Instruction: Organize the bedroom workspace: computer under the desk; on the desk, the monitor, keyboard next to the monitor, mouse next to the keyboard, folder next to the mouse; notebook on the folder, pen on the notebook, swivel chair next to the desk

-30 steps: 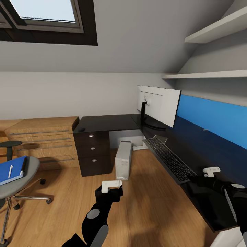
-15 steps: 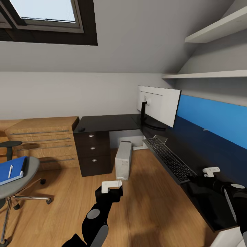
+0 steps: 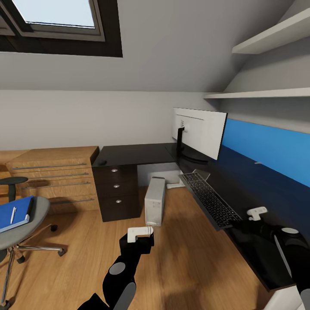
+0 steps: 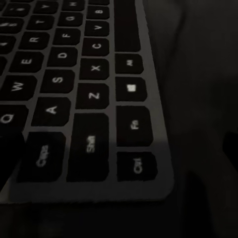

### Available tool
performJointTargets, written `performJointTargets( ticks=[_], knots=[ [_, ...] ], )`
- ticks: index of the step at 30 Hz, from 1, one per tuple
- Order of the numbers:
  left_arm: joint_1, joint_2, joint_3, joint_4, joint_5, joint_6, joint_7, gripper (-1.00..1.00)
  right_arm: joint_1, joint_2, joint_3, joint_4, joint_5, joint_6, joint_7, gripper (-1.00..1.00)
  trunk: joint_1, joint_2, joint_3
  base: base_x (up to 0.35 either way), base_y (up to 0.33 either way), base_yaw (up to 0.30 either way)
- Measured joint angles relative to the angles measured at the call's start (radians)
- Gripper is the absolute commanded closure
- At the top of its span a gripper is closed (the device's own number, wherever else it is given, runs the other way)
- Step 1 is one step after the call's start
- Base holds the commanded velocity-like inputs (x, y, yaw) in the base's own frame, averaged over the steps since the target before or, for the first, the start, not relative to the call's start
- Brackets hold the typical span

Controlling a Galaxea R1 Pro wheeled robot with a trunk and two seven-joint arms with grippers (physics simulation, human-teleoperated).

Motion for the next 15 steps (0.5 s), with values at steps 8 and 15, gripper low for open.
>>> performJointTargets(
  ticks=[8,15],
  knots=[
    [0.0,0.0,0.0,0.0,0.0,0.0,0.0,-1.0,0.0,0.0,0.008,-0.002,0.0,0.0,0.001,-1.0,0.0,0.0,0.0,0.0,0.0,0.0],
    [0.0,-0.001,0.0,0.0,0.0,0.0,0.0,-1.0,0.0,0.004,0.009,-0.004,0.0,0.0,0.0,-1.0,0.0,0.0,0.0,0.0,0.0,0.0]
  ],
)
